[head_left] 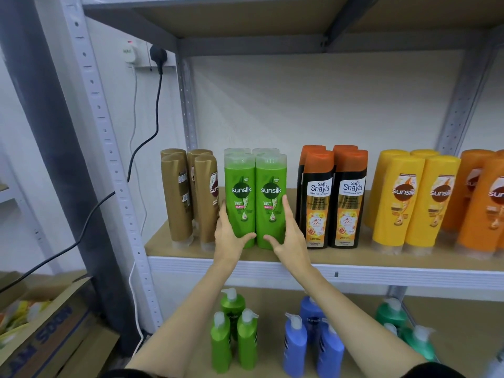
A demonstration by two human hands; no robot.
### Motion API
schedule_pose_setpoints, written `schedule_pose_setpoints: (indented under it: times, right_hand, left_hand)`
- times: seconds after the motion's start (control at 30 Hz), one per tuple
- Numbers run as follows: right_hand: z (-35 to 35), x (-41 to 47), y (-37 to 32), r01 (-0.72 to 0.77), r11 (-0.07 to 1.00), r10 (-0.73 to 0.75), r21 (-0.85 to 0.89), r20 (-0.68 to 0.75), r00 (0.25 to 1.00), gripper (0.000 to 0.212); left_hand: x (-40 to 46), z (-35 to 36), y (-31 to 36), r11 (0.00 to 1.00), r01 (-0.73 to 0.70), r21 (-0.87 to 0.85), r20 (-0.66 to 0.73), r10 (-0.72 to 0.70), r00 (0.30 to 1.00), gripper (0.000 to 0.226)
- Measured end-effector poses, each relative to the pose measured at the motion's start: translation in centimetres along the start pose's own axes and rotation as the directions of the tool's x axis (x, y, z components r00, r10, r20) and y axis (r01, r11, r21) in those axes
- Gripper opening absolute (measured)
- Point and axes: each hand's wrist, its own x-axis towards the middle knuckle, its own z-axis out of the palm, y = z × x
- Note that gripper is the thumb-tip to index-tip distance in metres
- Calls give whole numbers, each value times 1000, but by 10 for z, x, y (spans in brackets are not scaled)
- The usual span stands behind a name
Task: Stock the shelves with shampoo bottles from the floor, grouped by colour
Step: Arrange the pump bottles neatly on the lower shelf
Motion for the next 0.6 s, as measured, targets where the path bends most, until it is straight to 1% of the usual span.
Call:
schedule_pose_setpoints:
  times: [0.1, 0.2, 0.3, 0.47, 0.6]
  right_hand:
    - [-1, 1, 0, -5, 1000, 5, 17, 7, 1000, 101]
    - [0, 0, 0, -5, 1000, 5, 9, -3, 1000, 100]
    - [1, 0, 0, 4, 1000, -4, 2, -21, 1000, 100]
    - [2, -2, 0, 18, 1000, -18, -6, -31, 999, 100]
    - [1, -2, 0, 33, 999, -33, -4, -21, 999, 101]
  left_hand:
    - [-3, 3, 0, 999, 32, 8, -33, -31, 999, 101]
    - [-4, 3, 2, 996, 92, 4, -50, -92, 995, 86]
    - [-4, 1, 2, 995, 97, 21, -47, -96, 994, 77]
    - [-2, -1, -3, 997, 71, 5, -36, -70, 997, 75]
    - [-2, -1, -4, 997, 75, 11, -21, -75, 997, 75]
